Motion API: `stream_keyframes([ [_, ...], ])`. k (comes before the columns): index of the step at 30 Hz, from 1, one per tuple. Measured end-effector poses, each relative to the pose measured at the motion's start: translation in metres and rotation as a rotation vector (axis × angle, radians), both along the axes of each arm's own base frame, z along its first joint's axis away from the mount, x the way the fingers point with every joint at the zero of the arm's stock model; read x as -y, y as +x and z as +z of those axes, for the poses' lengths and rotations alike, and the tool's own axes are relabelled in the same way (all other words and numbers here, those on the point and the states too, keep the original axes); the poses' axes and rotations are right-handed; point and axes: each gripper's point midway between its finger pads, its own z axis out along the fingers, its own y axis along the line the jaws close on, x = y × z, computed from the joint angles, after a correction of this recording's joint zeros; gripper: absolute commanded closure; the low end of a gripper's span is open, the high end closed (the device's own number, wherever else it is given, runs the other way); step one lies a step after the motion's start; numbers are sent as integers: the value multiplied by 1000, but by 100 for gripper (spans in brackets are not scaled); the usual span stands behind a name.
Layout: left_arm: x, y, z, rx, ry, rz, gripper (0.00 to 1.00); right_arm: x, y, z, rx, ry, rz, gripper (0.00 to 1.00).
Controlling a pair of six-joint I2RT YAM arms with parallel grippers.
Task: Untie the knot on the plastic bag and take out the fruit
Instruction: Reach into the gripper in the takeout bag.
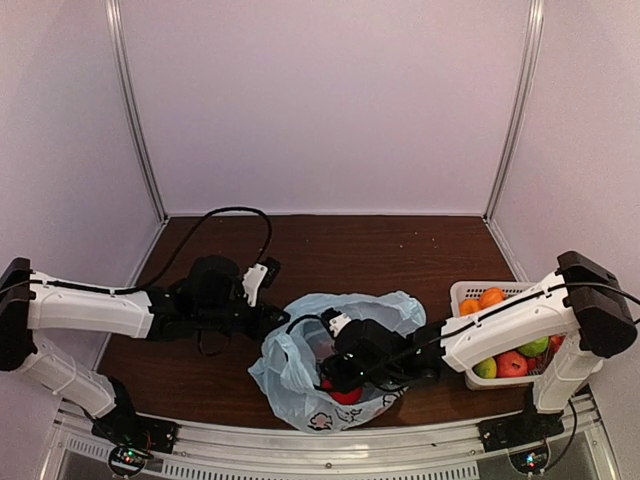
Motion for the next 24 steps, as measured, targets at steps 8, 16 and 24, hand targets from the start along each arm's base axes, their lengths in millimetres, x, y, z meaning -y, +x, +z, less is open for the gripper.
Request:
stream_keyframes([
  [8, -15, 6, 0, 21, 31, 77, 100, 11, 0, 62, 54, 125, -8, 60],
  [16, -31, 9, -4, 34, 55, 132, 100, 27, 3, 115, 120, 218, -42, 56],
  [24, -47, -2, -16, 71, 73, 111, 100, 26, -1, 98, 116, 156, -16, 19],
])
